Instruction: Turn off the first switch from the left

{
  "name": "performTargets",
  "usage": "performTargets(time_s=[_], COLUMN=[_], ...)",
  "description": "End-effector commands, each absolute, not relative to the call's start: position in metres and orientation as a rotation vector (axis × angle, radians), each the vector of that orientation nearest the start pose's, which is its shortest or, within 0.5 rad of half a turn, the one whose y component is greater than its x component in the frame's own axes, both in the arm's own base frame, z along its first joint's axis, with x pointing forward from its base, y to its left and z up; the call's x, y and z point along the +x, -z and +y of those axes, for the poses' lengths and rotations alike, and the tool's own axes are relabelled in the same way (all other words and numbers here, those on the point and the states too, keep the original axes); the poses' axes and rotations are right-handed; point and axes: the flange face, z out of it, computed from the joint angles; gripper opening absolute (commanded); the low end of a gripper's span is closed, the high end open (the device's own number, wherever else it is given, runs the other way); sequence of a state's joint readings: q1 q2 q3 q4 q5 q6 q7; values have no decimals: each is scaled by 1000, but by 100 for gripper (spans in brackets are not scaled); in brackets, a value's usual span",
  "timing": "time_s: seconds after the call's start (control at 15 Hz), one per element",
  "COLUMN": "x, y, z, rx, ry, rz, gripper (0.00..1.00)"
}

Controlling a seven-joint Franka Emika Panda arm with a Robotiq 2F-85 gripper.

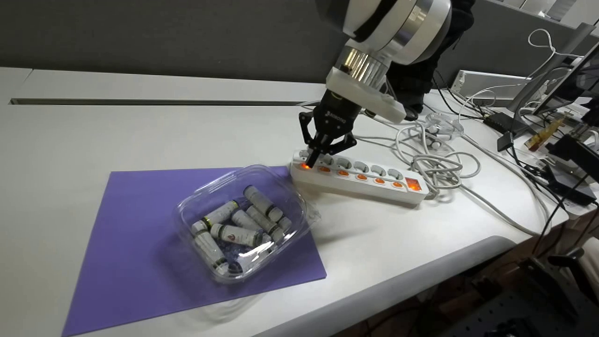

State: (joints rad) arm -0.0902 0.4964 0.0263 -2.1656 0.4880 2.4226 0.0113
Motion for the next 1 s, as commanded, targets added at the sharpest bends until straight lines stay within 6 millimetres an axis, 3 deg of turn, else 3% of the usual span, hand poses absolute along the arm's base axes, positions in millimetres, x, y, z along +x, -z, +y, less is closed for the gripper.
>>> performTargets(time_s=[0.0,0.73,0.93], x=[531,530,532], y=[-144,-121,-126], z=[-35,-53,-49], rx=[-2751,-2720,-2728], ry=[-333,-369,-350], rz=[742,796,768], gripper=[0,0,0])
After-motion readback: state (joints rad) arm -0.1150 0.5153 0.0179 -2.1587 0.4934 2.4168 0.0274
